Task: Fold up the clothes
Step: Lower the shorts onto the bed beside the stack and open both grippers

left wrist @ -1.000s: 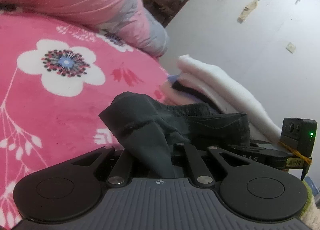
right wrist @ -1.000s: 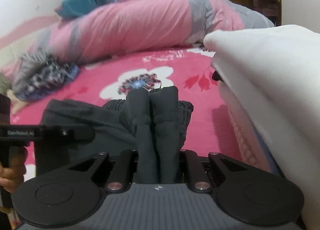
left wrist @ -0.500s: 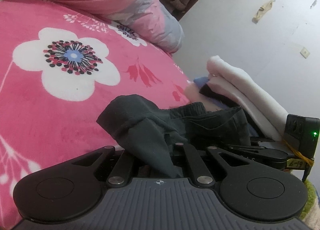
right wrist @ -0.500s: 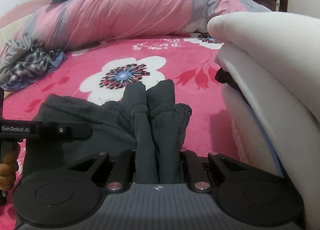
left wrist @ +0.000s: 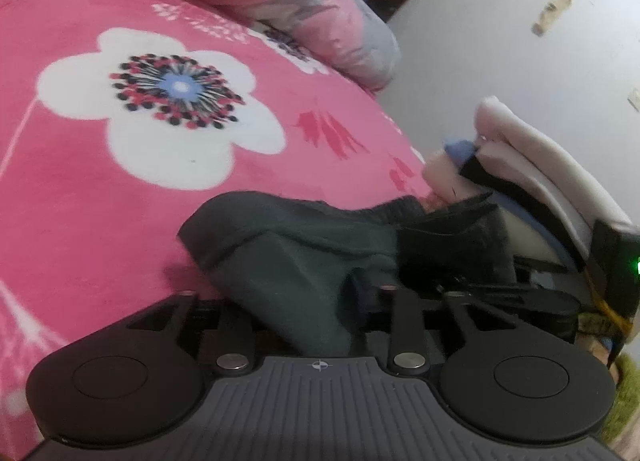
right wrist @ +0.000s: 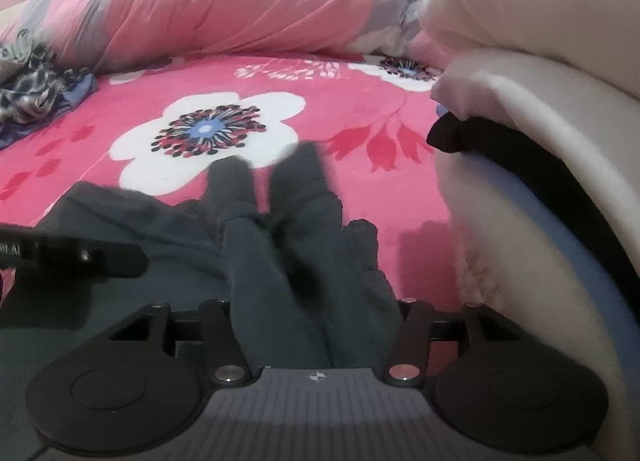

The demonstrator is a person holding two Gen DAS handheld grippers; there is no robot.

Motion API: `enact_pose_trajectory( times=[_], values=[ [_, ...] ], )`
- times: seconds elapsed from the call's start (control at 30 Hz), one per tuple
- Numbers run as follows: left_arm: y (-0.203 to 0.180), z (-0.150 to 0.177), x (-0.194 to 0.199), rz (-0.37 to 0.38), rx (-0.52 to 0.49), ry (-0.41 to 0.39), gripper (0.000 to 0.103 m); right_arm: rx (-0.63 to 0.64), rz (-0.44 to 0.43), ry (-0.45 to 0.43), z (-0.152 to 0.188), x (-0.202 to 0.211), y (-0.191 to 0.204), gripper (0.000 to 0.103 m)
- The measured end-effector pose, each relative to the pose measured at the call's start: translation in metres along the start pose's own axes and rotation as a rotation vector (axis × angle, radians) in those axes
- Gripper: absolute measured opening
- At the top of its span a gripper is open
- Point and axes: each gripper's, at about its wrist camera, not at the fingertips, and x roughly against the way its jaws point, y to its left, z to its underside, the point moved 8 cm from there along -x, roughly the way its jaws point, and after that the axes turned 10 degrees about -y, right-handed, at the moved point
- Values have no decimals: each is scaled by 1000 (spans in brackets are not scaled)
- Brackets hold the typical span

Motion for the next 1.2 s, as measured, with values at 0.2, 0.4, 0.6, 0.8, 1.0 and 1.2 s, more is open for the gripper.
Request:
enact_pose_trajectory(
  times=[0.2,0.4,0.6,0.8,1.0,1.2],
  values=[
    [6,-25,28,-45,17,-120,56,95,51,-31,-5,19,8,60],
    [-5,-43,52,-71,-43,-229,59,196,107,-152,-22,45,16,62],
    [-29,-41,54,-52,-150,-251,59,280,170,-409,-33,108,35,62],
    [-56,-21,36,-34,-337,-207,59,396,167,-427,-1,121,60,31],
    [-43,3,1,-144,-422,-94,58,414,242,-257,12,54,43,16],
    [-21,18,-12,-166,-392,-14,59,153,177,-83,38,11,-3,15]
  ],
)
